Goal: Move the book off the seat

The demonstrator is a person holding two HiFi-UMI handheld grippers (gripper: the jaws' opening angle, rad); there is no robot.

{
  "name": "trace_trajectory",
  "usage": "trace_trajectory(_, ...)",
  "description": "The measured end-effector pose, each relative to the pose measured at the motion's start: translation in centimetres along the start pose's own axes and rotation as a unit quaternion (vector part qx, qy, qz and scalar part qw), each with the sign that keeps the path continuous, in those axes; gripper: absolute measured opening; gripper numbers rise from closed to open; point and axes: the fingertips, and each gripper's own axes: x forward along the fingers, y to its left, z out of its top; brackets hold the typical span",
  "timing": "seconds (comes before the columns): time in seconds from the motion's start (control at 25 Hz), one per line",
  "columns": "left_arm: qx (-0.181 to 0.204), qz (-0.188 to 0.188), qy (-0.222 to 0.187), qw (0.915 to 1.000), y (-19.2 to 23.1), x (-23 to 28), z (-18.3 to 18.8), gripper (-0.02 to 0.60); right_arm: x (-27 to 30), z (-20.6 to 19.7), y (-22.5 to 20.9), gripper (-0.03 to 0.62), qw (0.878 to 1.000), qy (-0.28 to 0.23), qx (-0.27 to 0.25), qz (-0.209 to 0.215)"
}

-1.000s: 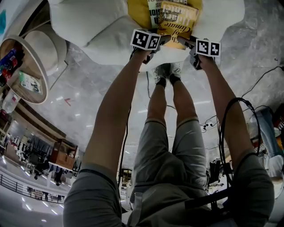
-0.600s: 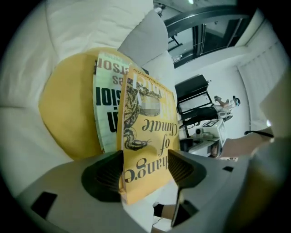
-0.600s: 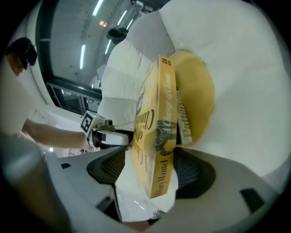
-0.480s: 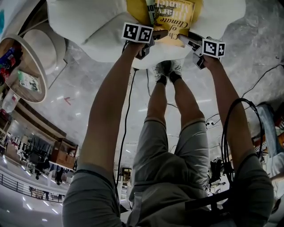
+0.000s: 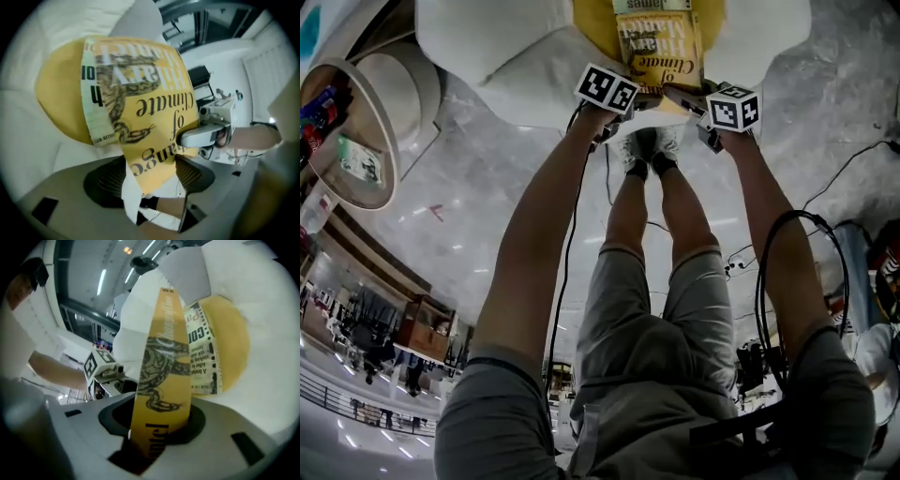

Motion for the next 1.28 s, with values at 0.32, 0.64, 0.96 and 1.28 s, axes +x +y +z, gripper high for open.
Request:
trace_trajectory(0.32, -0.081, -0.119, -0.177, 0.9736, -6.0, -5.8, 3.9, 0.344, -6.3, 5.6, 4.4, 0.161, 0.981, -0.151, 0.09, 0.077)
trace_trajectory(0.64, -0.041, -0.21, -0.281, 0.9354, -16.6, -16.6, 4.8, 0.342, -11.6, 10.0, 18.0, 0.162, 0.968, -0.132, 0.01, 0.215)
trace_trajectory(0.96, 0.026, -0.23, -0.421, 0.877, -29.3, -33.0, 6.2, 0.341, -16.6, 11.7, 36.3, 0.163, 0.948, -0.061, -0.122, 0.289)
trace_trajectory(1.28, 0.093, -0.245, -0.554, 0.7904, -41.0, -49.1, 7.7, 0.19, -25.1, 15.8, 49.0, 0.163, 0.939, -0.104, -0.154, 0.29)
